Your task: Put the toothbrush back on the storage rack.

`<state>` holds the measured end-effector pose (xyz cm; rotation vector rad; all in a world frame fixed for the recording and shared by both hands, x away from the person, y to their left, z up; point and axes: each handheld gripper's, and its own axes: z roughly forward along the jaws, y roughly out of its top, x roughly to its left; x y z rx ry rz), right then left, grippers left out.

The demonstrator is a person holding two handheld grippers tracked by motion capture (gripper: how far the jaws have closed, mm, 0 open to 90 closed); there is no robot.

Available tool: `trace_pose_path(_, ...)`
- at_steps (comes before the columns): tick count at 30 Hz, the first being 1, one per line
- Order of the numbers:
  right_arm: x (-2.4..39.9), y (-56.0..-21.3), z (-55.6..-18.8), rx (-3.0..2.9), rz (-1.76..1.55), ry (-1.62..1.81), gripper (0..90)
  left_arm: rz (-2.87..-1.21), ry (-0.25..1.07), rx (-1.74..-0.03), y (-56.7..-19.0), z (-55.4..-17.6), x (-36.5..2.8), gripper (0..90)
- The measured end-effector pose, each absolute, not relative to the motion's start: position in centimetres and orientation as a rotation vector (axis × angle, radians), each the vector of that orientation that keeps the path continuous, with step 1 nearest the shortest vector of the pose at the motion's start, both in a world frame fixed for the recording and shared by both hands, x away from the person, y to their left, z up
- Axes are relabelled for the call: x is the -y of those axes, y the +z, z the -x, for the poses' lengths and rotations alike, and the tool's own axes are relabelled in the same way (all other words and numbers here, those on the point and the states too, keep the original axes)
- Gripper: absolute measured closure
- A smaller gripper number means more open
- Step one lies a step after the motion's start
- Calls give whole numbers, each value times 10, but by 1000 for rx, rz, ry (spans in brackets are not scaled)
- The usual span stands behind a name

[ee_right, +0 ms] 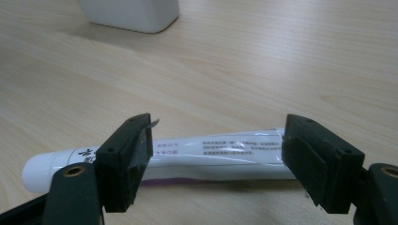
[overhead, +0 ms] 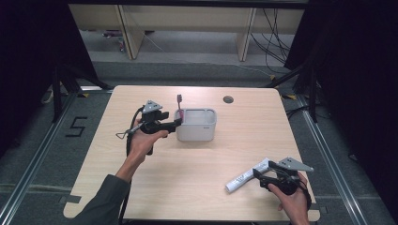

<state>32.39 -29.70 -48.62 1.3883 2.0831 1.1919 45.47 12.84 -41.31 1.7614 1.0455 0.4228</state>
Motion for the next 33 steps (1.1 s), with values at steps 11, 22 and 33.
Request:
trace_pose_path(11, 296, -486, -324, -2086, -1380, 1188, 274, -1783, 380, -1020, -420, -420, -152, 319)
trace_pose_path(22, 297, -486, -326, -2091, -1334, 1193, 308, -1827, 440, -977, -430, -388, -176, 317)
trace_pose_path(33, 294, -486, -325, -2086, -1356, 1218, 315, -1880, 426, -973, -453, -365, -190, 312)
